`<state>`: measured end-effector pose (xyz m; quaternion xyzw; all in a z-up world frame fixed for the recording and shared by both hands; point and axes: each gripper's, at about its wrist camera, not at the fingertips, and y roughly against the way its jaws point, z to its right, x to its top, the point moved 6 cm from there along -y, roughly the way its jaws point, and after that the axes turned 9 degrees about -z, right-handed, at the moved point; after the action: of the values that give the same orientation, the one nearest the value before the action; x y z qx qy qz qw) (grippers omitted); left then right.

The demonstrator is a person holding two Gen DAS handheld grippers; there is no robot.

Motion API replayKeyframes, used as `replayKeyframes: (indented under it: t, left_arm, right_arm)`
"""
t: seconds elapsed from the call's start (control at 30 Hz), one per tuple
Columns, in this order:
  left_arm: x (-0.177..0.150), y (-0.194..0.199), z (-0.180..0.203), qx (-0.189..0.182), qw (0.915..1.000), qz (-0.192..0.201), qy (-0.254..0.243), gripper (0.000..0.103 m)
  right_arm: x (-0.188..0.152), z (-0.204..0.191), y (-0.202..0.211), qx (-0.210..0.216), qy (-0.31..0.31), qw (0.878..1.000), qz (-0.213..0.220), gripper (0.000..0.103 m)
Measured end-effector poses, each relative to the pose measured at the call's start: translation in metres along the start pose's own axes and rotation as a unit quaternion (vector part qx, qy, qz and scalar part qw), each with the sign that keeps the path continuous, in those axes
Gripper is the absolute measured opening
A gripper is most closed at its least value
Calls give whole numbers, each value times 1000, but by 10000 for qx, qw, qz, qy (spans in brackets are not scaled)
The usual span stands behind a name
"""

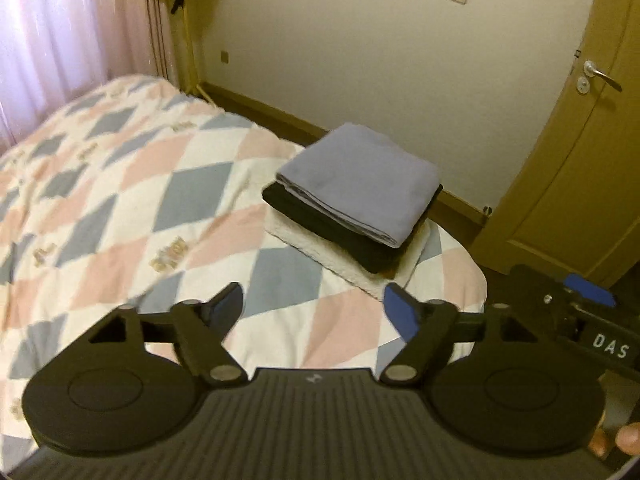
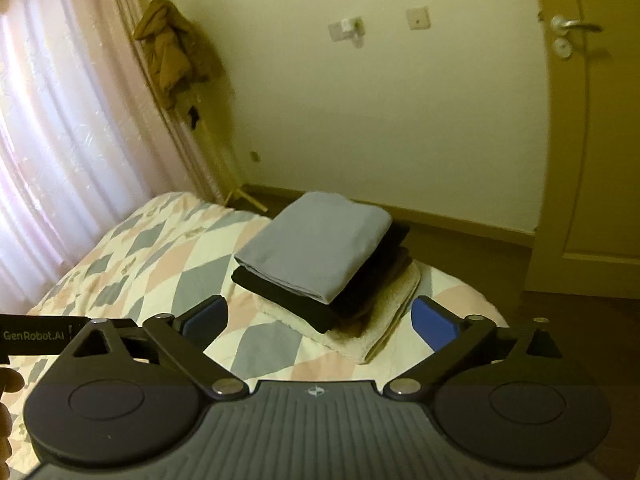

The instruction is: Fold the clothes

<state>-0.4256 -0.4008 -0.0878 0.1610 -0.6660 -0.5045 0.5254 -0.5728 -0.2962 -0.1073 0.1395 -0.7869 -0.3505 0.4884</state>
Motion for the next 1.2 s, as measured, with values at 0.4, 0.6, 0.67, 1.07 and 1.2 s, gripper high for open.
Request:
replayKeyframes:
  t: [0.4, 0.6, 0.67, 1.07, 1.2]
  left_arm:
    - [-2, 99, -13, 226, 9929, 916, -730, 102]
    - [-4, 132, -17, 612, 9841, 1389, -928, 102]
    - [-7, 137, -21, 617, 9843, 1388, -902, 102]
    - [-35, 130, -45, 271, 9940, 790, -703, 102]
    - [-43, 119, -52, 290, 9954, 613, -672, 102]
  right_arm:
    - [4, -36, 72, -794, -249, 9954, 466, 103]
    - [2, -43, 103, -792, -348, 9936, 720, 103]
    - [1, -46, 109, -878, -305, 9933, 684, 103]
    - [-23, -61, 103, -1074, -255, 9938, -135, 103]
    - [-29, -65, 95, -1220, -256, 9916, -347, 103]
